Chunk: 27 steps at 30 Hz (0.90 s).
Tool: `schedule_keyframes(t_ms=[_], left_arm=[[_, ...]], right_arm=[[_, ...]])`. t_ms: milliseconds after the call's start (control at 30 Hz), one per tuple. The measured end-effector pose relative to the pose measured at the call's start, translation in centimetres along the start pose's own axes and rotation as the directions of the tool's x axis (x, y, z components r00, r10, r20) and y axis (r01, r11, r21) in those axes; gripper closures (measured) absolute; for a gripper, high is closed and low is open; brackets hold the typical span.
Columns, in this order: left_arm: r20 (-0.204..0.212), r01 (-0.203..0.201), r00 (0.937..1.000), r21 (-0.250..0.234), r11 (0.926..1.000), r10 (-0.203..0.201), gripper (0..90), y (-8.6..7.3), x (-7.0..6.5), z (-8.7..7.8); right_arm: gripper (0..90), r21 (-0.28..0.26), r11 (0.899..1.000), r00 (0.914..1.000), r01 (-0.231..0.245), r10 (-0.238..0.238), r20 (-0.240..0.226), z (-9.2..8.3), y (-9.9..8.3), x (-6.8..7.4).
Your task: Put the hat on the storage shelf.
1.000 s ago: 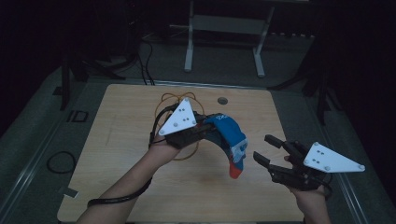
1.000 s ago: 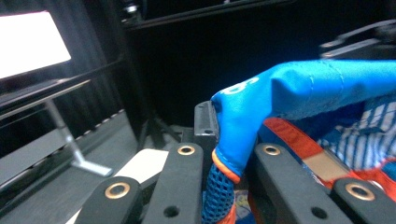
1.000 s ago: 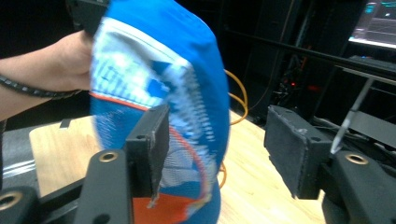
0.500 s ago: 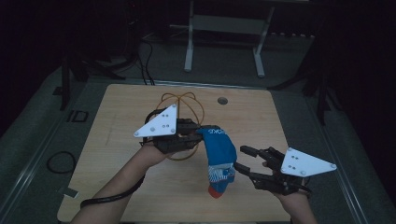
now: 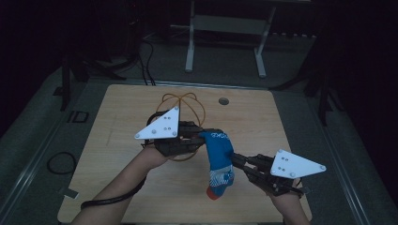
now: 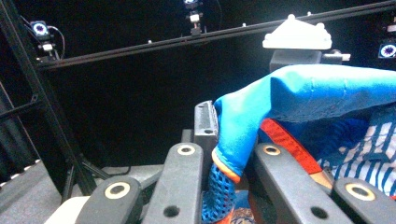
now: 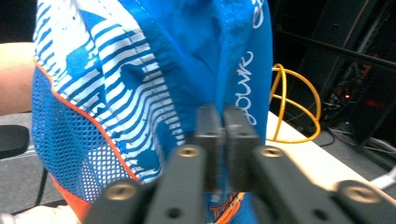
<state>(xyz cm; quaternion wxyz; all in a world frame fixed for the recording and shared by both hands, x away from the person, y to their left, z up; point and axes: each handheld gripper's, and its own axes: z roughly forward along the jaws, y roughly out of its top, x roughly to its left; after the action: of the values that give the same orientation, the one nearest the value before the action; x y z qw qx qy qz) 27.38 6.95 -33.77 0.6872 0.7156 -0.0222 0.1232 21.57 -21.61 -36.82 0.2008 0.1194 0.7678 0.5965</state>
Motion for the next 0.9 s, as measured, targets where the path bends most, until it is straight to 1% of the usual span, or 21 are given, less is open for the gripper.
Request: schedule_keyframes(t_ms=[33,100,167,233,333,367,400,467,500,600,667,700,733,767,800,833,867,900], left_arm=[[-0.001,0.0,1.0,0.003,1.0,0.0,86.0,0.0,0.0,-0.1],[0.002,0.005,1.0,0.002,1.0,-0.005,86.0,0.0,0.0,-0.3],[0.01,0.012,0.9999,0.003,0.9999,-0.012,85.9,-0.1,0.1,-0.5],[0.006,0.012,0.9999,0.01,0.9999,-0.012,85.9,-0.2,0.0,-0.8],[0.002,0.002,1.0,0.035,0.9994,-0.002,85.8,-0.3,-0.1,-1.0],[0.0,-0.006,1.0,0.041,0.9991,0.006,85.7,-0.4,-0.2,-1.1],[-0.006,-0.02,0.9998,0.058,0.9981,0.02,85.7,-0.5,-0.3,-1.1],[-0.013,-0.026,0.9995,0.08,0.9965,0.027,85.6,-0.7,-0.4,-1.2],[-0.022,-0.036,0.999,0.098,0.9946,0.038,85.5,-0.8,-0.4,-1.2],[-0.043,-0.039,0.9981,0.119,0.9921,0.044,85.4,-0.9,-0.6,-1.4],[-0.053,-0.042,0.9974,0.124,0.9914,0.048,84.9,-0.9,-0.7,-1.5],[-0.07,-0.042,0.9962,0.131,0.9905,0.052,84.1,-0.8,-0.7,-1.6],[-0.076,-0.037,0.996,0.131,0.9908,0.047,79.3,-0.8,-0.8,-1.7],[-0.086,-0.04,0.9949,0.133,0.9903,0.052,71.6,-0.7,-0.9,-1.9],[-0.114,-0.053,0.9911,0.142,0.9885,0.069,62.9,-0.7,-1.1,-2.0],[-0.134,-0.054,0.9881,0.156,0.9862,0.075,56.6,-0.7,-1.3,-2.1],[-0.144,-0.044,0.9873,0.161,0.9859,0.067,51.5,-0.7,-1.3,-2.3],[-0.156,-0.035,0.9858,0.166,0.9855,0.061,48.3,-0.7,-1.3,-2.5]], right_arm=[[89.9,0.002,1.0,1.0,-0.003,0.003,0.006,0.0,0.1,0.0],[90.0,-0.005,1.0,0.9994,-0.008,0.008,0.033,-0.3,0.2,0.0],[90.0,-0.025,1.0,0.9984,-0.018,0.019,0.053,-0.7,0.4,-0.2],[90.0,-0.046,0.999,0.9967,-0.019,0.023,0.078,-1.3,0.7,-0.4],[90.0,-0.072,0.997,0.9934,-0.023,0.031,0.11,-2.0,1.1,-0.9],[90.0,-0.078,0.997,0.9924,-0.023,0.032,0.119,-2.2,1.2,-1.0],[90.0,-0.081,0.996,0.9919,-0.022,0.032,0.123,-2.2,1.3,-1.1],[90.0,-0.076,0.997,0.9893,-0.013,0.024,0.144,-2.4,1.7,-1.3],[90.0,-0.074,0.997,0.9891,-0.012,0.022,0.146,-2.4,1.8,-1.3],[90.0,-0.066,0.998,0.9889,-0.01,0.02,0.148,-2.2,2.2,-1.5],[90.0,-0.059,0.998,0.9884,-0.006,0.015,0.151,-1.9,2.5,-1.6],[90.0,-0.056,0.998,0.988,-0.005,0.014,0.154,-1.7,2.6,-1.6],[90.0,-0.054,0.999,0.9881,-0.006,0.014,0.153,-1.6,2.7,-1.6],[90.0,-0.054,0.999,0.9885,-0.005,0.013,0.15,-1.4,2.9,-1.7],[90.0,-0.057,0.998,0.9885,-0.006,0.015,0.15,-1.3,3.0,-1.7],[90.0,-0.056,0.998,0.9889,-0.005,0.013,0.148,-1.2,3.1,-1.8],[90.0,-0.057,0.998,0.9893,-0.002,0.01,0.146,-1.1,3.2,-1.8],[90.0,-0.057,0.998,0.9887,0.0,0.009,0.15,-1.1,3.3,-1.7]])
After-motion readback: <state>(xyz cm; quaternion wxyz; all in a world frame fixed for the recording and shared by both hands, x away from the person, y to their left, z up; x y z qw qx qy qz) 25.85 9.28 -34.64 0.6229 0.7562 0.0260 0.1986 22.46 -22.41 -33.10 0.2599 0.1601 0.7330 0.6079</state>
